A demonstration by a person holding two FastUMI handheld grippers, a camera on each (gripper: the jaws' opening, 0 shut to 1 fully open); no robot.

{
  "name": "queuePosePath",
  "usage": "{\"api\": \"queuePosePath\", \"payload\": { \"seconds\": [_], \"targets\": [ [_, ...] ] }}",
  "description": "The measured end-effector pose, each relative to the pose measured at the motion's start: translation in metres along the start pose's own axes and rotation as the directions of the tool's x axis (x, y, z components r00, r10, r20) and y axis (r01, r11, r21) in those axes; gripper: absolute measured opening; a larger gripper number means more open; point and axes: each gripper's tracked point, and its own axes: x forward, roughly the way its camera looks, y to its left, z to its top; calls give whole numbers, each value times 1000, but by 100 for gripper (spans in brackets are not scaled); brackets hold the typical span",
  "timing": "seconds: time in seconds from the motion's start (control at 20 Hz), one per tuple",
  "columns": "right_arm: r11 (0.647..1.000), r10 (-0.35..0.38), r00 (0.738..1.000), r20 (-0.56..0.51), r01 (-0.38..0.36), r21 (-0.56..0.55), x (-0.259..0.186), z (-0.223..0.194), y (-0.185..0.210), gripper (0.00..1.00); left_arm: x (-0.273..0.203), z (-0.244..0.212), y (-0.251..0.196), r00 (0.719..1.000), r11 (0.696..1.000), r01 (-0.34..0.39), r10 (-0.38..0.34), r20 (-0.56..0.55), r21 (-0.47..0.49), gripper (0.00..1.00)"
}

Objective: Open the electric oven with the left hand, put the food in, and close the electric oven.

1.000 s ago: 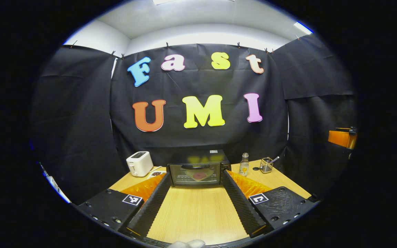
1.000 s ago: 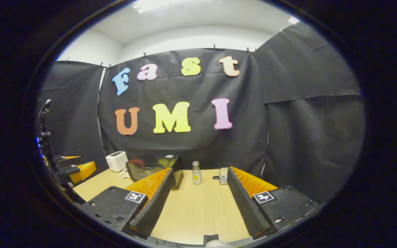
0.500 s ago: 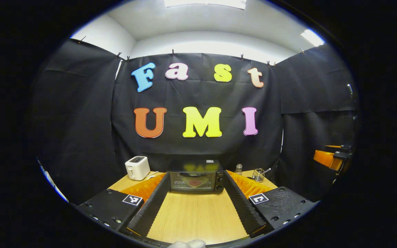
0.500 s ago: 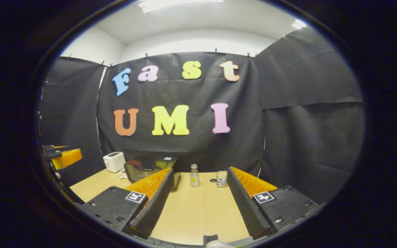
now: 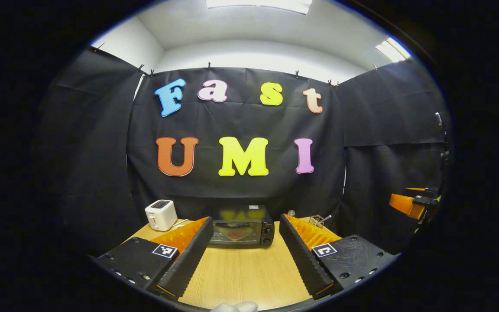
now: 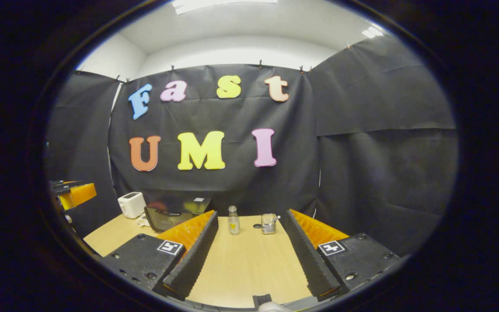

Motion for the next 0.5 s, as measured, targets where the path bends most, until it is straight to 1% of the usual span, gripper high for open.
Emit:
{"api": "queuePosePath", "payload": {
  "seconds": [0.15,0.25,0.3,0.4,0.5],
  "targets": [
    [1000,24,999,-27,-23,12,5,-8,-8,98,4,3,-7,1000,999,-26,26,1,23,97],
    [1000,25,999,-26,-25,15,8,-6,-18,99,8,4,-15,1000,999,-28,28,0,37,97],
    [1000,24,999,-33,-23,16,10,-7,-22,97,12,5,-18,1000,999,-31,31,-3,43,97],
    [999,31,998,-53,-30,15,14,-14,-27,99,13,1,-22,999,999,-38,39,-17,38,97],
    [999,38,997,-60,-37,18,20,-12,-28,99,16,3,-26,999,999,-41,41,-17,24,97]
  ]
}}
